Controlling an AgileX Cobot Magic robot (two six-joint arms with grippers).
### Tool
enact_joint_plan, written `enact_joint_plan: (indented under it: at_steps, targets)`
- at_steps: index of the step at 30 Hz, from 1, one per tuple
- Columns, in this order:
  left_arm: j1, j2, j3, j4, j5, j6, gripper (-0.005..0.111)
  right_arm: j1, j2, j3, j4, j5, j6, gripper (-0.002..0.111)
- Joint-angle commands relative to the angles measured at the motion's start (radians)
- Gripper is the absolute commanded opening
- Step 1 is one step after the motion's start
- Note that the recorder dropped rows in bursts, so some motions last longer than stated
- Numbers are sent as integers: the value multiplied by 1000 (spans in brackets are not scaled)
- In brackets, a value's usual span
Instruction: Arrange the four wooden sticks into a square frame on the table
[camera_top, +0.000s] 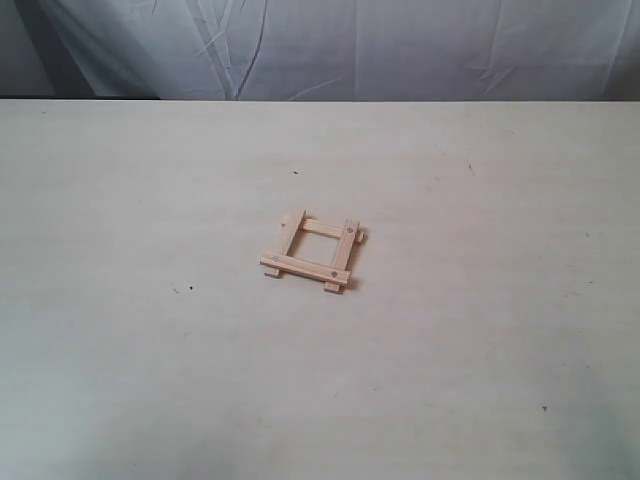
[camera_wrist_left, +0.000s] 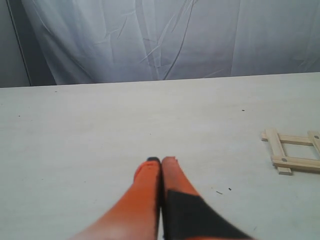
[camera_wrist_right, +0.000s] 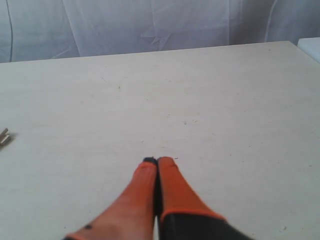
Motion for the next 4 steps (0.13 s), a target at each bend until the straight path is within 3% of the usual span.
enact_joint_plan:
  at_steps: [1,4]
  targets:
    - [-6,-4,5,-7,-17,0,0,-5,-6,3,1,-9,-7,0]
    - [-6,-4,5,-7,-17,0,0,-5,-6,3,1,-9,-7,0]
